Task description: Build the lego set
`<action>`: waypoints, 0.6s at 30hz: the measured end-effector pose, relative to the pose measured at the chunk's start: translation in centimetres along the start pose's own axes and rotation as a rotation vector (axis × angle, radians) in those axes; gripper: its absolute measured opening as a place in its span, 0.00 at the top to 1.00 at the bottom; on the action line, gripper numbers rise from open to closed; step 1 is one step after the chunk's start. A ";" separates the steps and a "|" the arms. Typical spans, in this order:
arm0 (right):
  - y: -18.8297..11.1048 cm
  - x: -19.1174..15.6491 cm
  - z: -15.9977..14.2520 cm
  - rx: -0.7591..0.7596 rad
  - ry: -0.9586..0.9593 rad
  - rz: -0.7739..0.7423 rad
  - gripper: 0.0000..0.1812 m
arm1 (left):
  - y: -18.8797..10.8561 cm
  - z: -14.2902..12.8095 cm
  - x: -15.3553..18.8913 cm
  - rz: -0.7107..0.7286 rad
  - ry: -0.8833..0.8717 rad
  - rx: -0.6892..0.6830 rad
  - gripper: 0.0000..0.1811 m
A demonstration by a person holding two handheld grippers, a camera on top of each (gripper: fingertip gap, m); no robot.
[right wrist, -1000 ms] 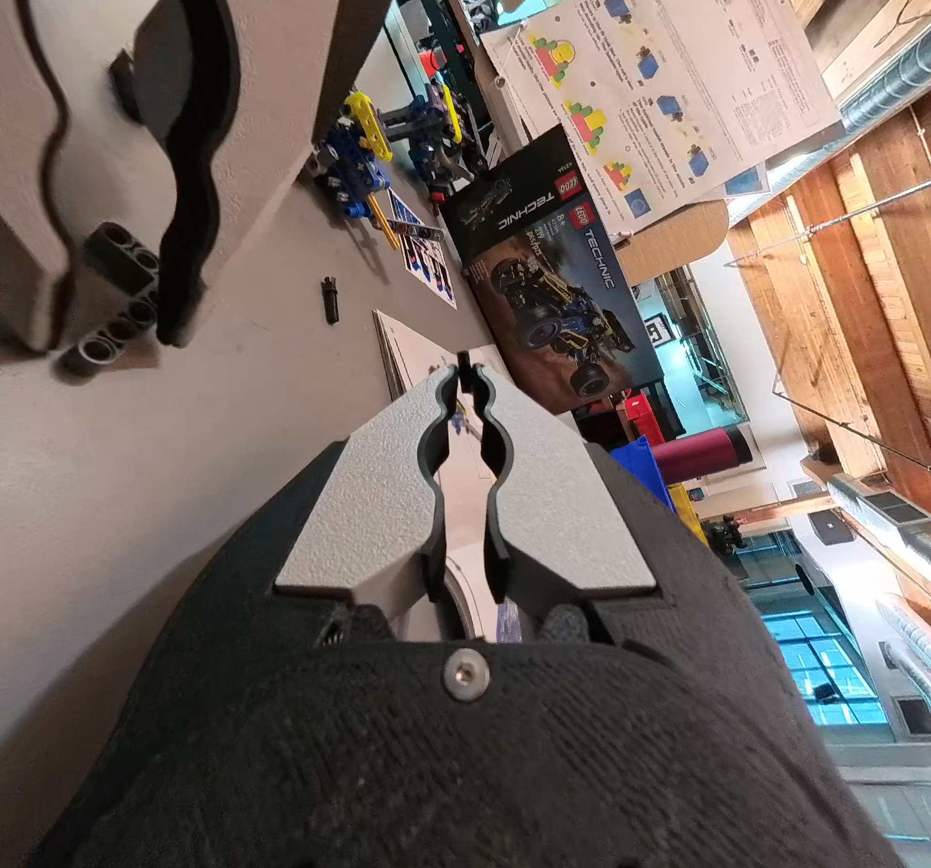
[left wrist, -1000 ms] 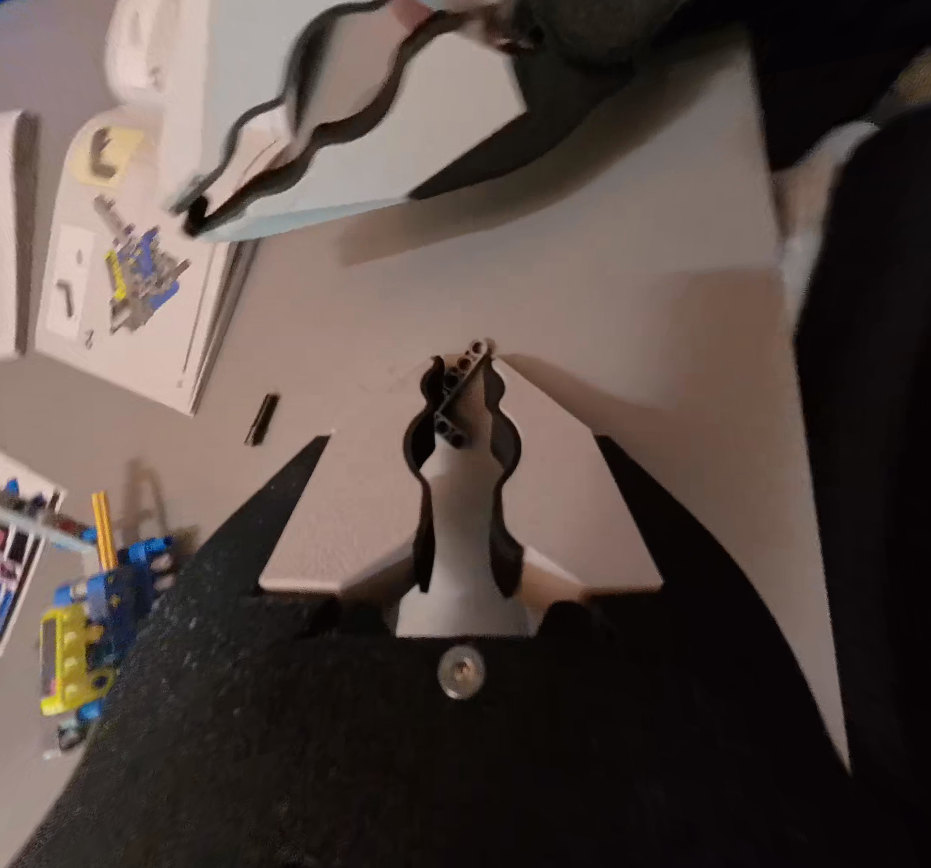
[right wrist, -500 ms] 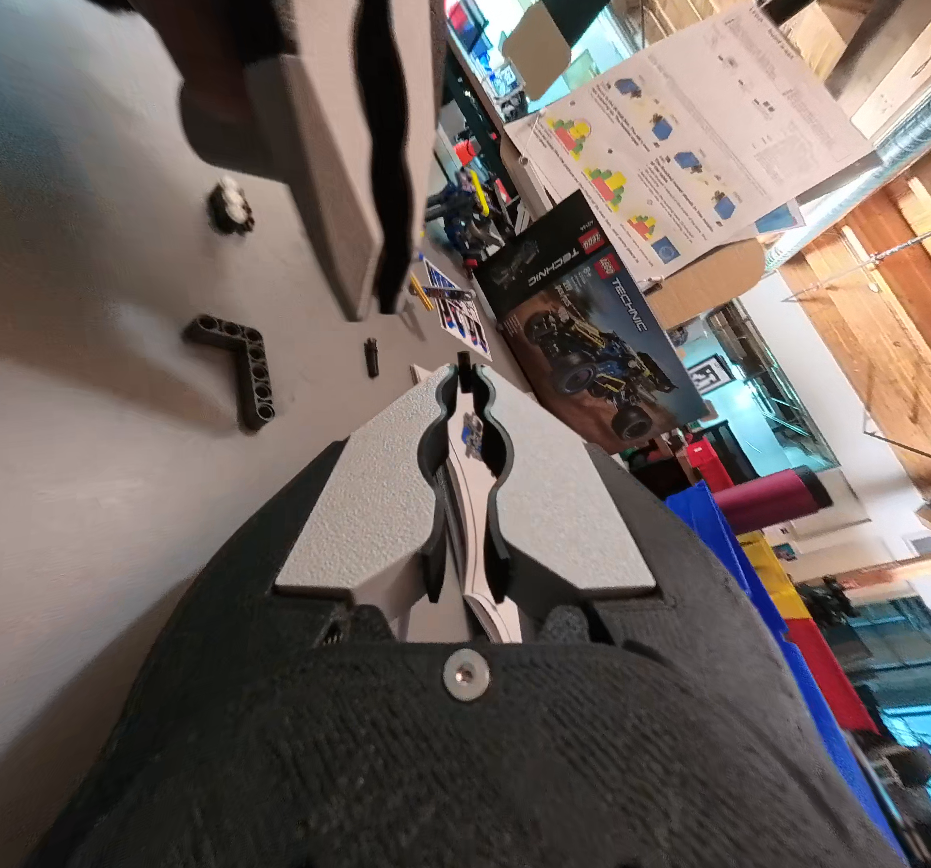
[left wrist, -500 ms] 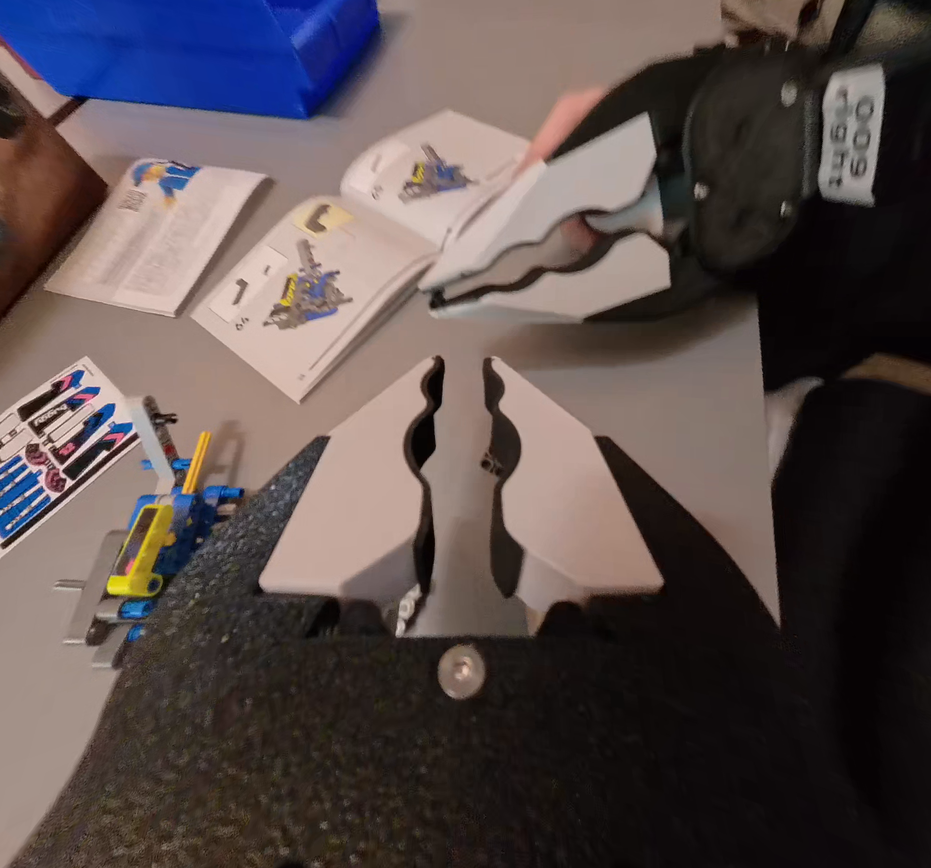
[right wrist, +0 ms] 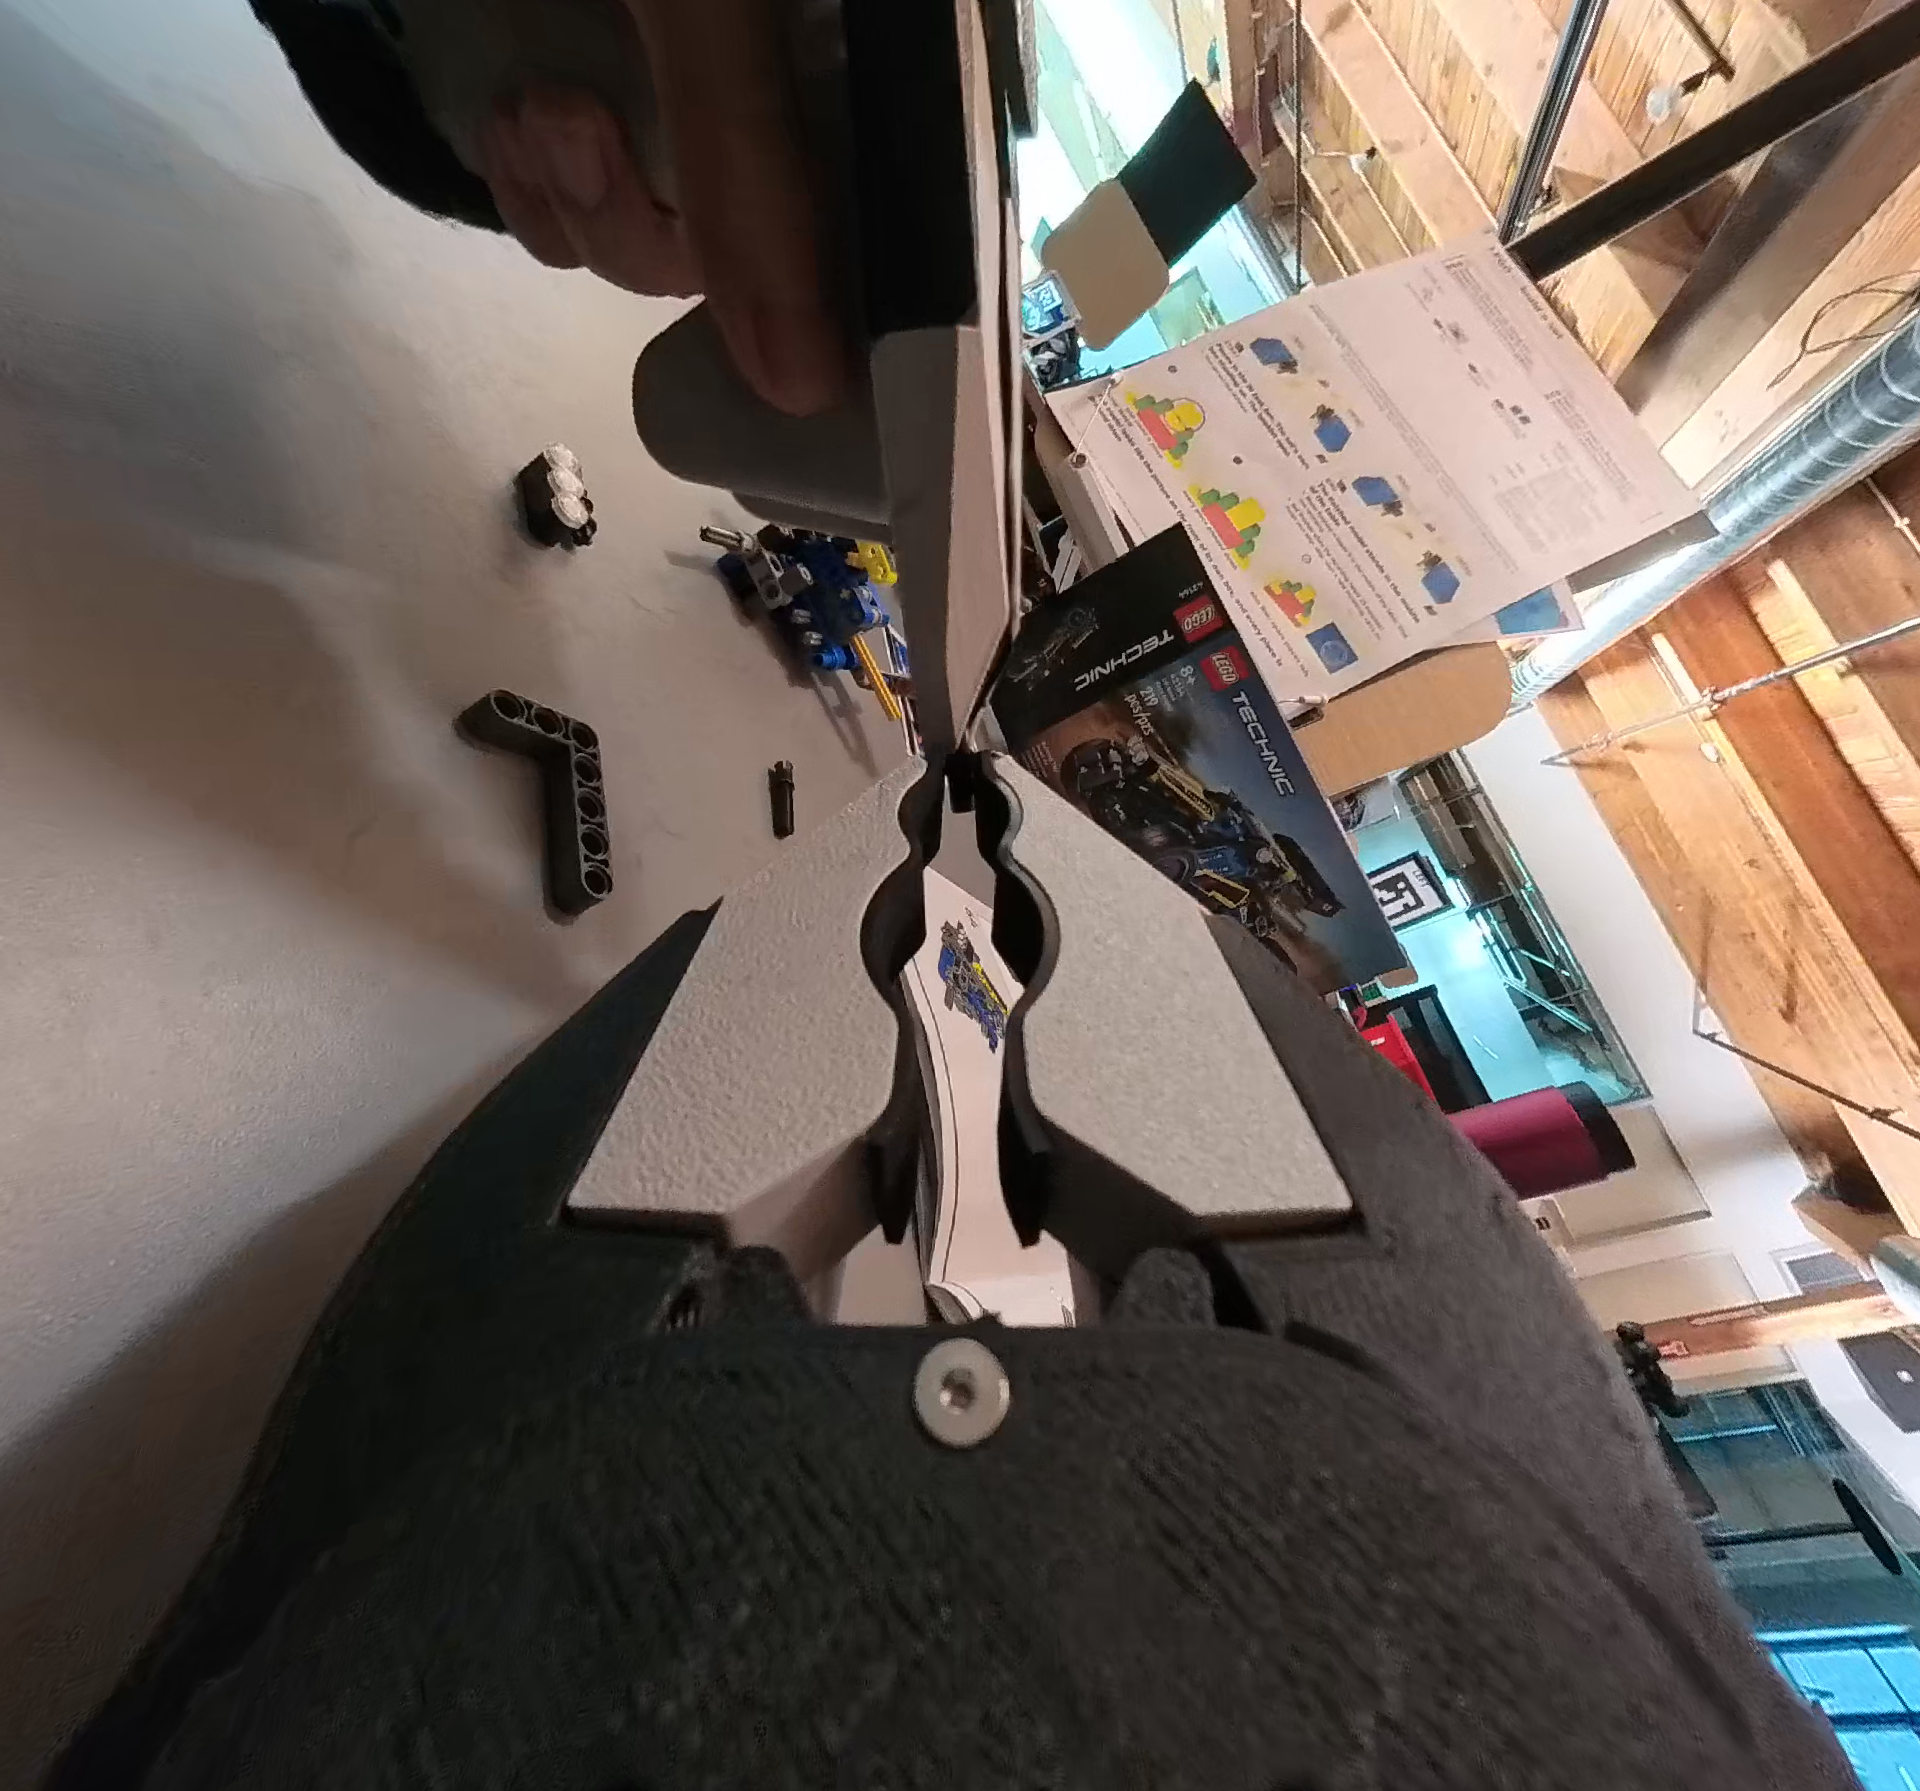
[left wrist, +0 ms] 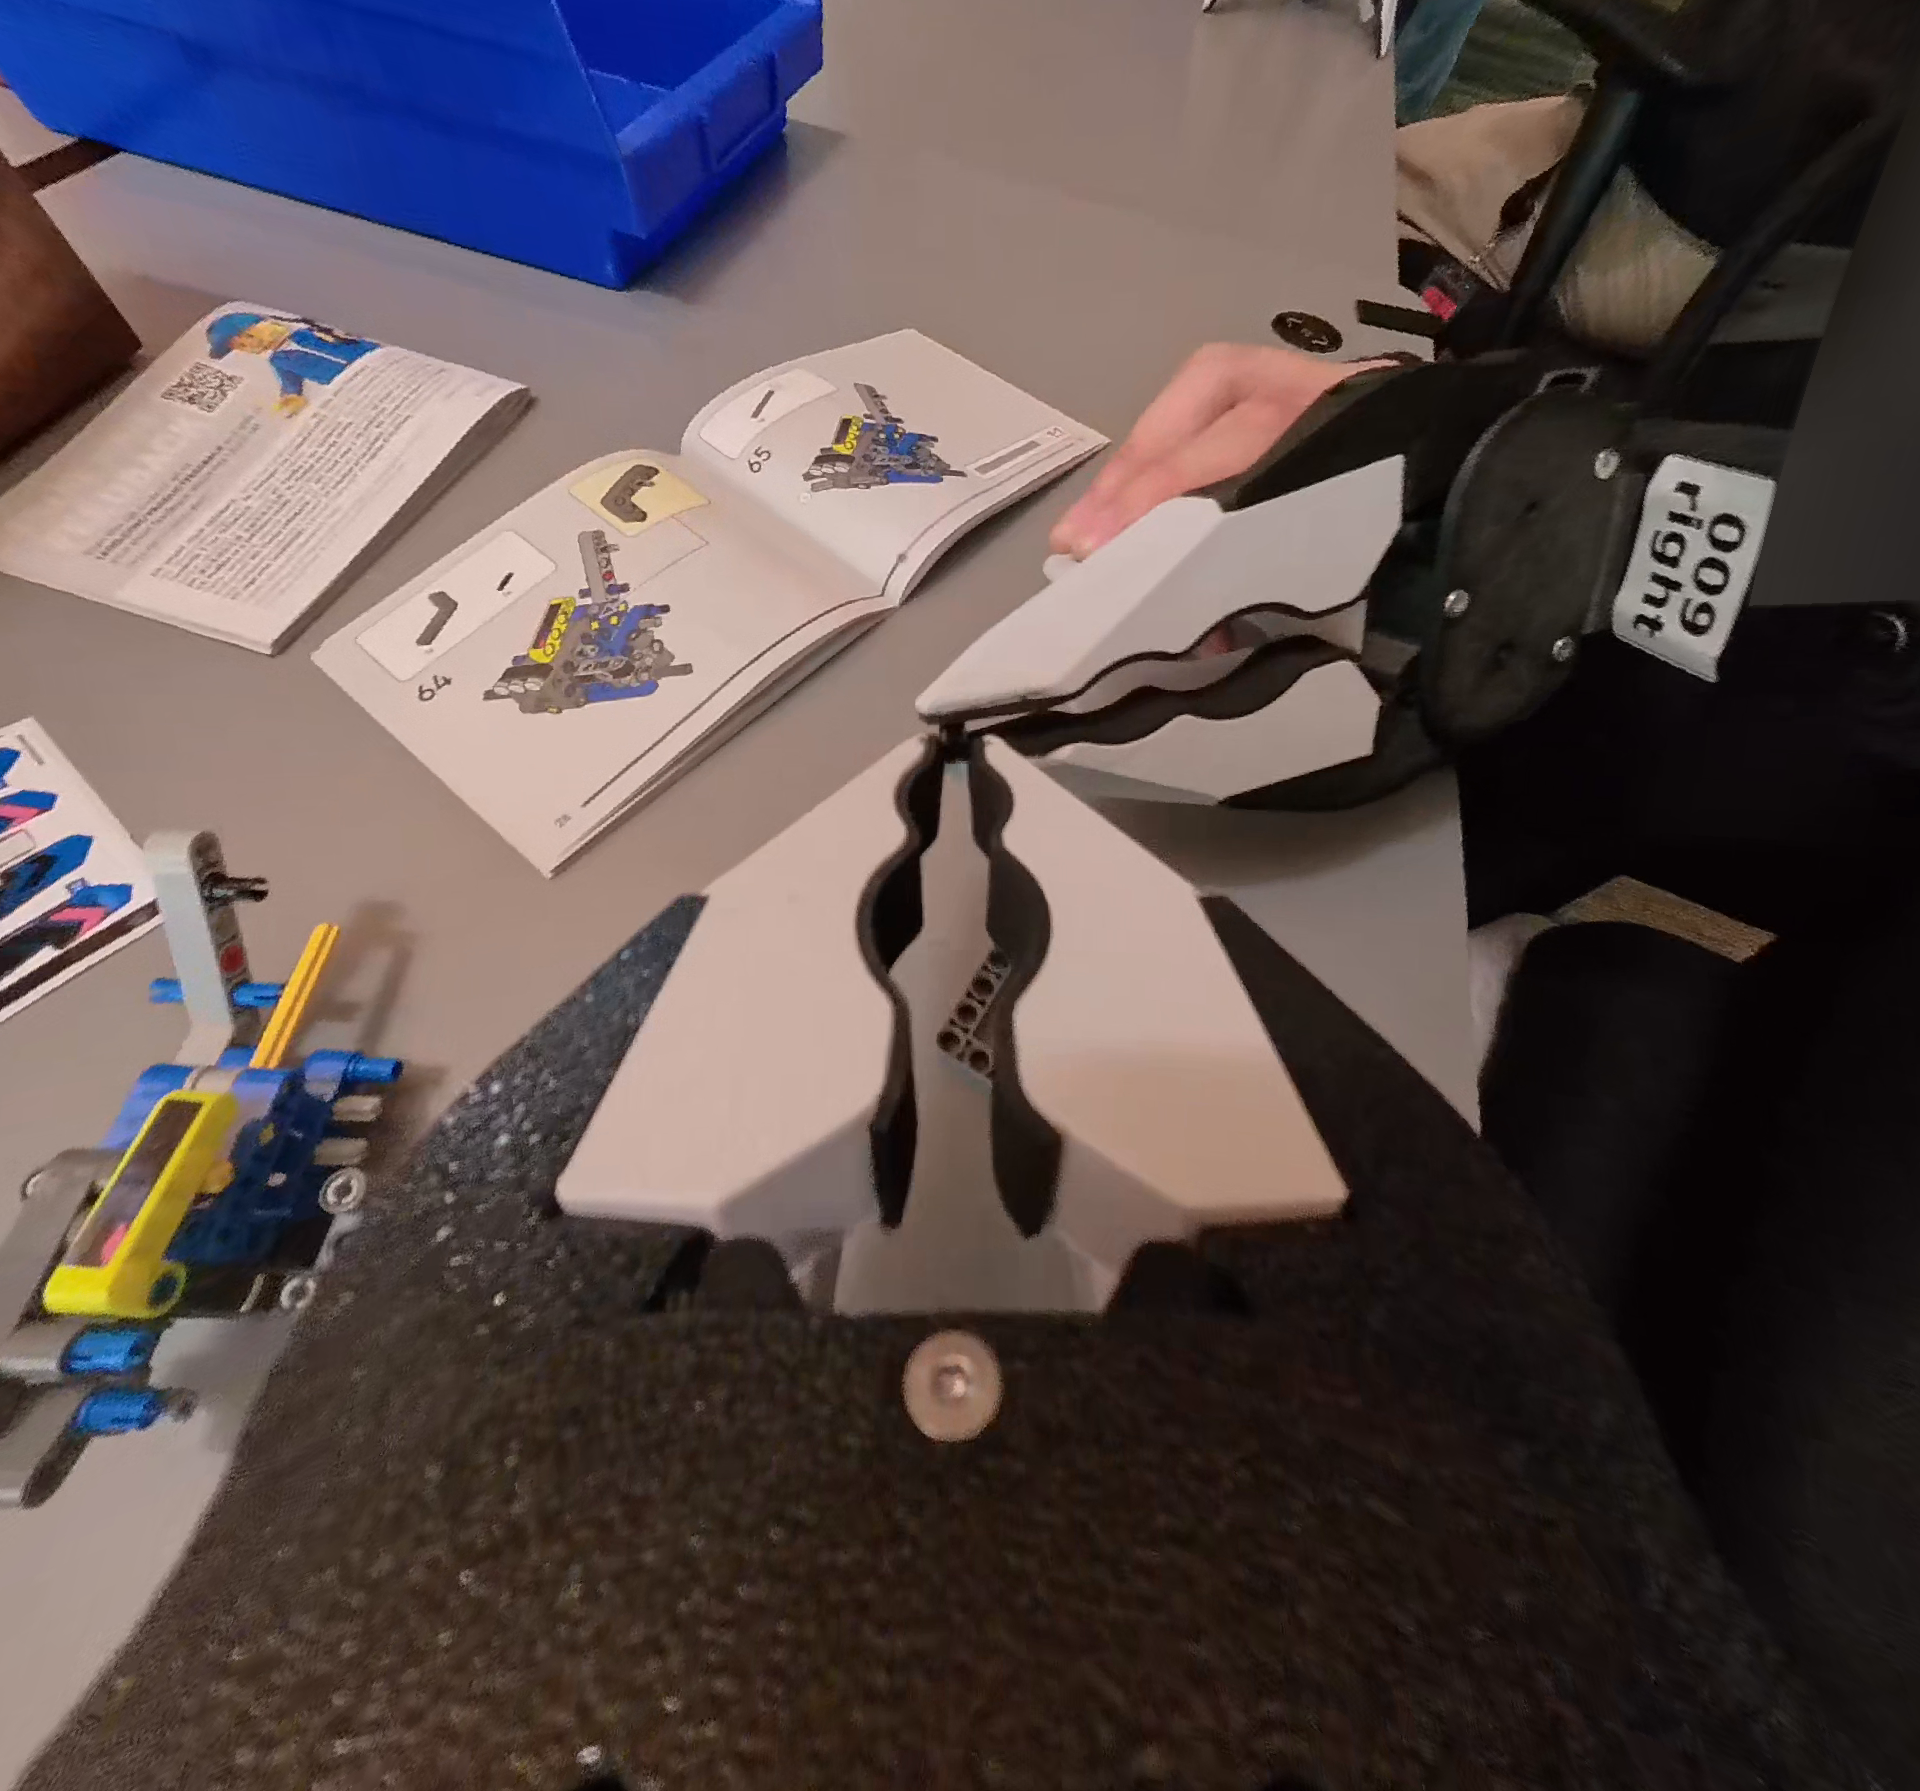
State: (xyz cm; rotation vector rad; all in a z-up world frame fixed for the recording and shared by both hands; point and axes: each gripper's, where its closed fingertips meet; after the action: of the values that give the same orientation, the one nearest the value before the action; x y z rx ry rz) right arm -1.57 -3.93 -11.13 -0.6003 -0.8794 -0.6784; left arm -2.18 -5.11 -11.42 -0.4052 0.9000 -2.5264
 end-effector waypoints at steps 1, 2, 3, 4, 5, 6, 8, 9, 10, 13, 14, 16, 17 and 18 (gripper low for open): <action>0.0 0.0 0.0 -0.002 -0.003 -0.002 0.98 | 0.0 0.0 0.0 0.003 0.005 0.002 0.99; 0.0 0.0 -0.1 -0.005 -0.006 -0.004 0.98 | 0.1 0.0 0.0 0.010 0.018 0.000 0.99; 0.0 0.0 -0.1 -0.004 -0.008 -0.003 0.98 | 0.1 -0.1 -0.1 0.016 0.031 -0.002 0.99; 0.0 -0.1 -0.1 -0.003 -0.009 -0.003 0.98 | 0.0 -0.1 -0.1 0.016 0.037 -0.004 0.99; 0.1 0.0 0.0 -0.002 -0.010 -0.008 0.98 | 0.0 -0.2 -0.1 0.010 0.037 -0.011 0.99; 0.1 -0.1 0.0 0.000 -0.012 -0.007 0.98 | -0.1 -0.3 -0.2 0.007 0.035 -0.021 0.99; 0.1 -0.2 0.0 -0.005 -0.021 -0.010 0.98 | -0.3 -0.3 -0.2 -0.002 0.039 -0.021 0.99; 0.1 -0.1 -0.1 -0.009 -0.029 -0.018 0.98 | -0.4 -0.3 -0.2 -0.010 0.042 -0.020 0.99; 0.1 -0.2 0.0 -0.006 -0.032 -0.017 0.99 | -0.4 -0.3 -0.2 -0.013 0.044 -0.027 0.99; 0.2 -0.4 -0.1 -0.013 -0.032 -0.001 0.98 | -0.3 -0.4 -0.2 -0.010 0.049 -0.041 0.99; 0.2 -0.4 -0.1 -0.013 -0.031 0.002 0.98 | -0.3 -0.5 -0.3 -0.009 0.050 -0.045 0.99; 0.3 -0.5 -0.2 -0.012 -0.026 0.008 0.98 | -0.2 -0.5 -0.4 -0.007 0.049 -0.051 0.99; 0.3 -0.5 -0.2 -0.017 -0.033 0.002 0.98 | -0.2 -0.5 -0.3 -0.009 0.045 -0.051 0.99; 0.3 -0.4 -0.2 -0.022 -0.044 -0.008 0.98 | -0.2 -0.5 -0.4 -0.009 0.047 -0.053 0.99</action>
State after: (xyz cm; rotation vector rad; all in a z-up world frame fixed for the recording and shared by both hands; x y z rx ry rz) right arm -1.42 -3.80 -11.65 -0.6335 -0.9164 -0.6853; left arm -2.12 -4.55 -11.67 -0.3686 0.9868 -2.5340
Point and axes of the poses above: each gripper's, where its closed fingertips meet, y out along the fingers, z out of its top, x = y × z across the jaws, and after that the axes turned 15 degrees about -x, right-handed
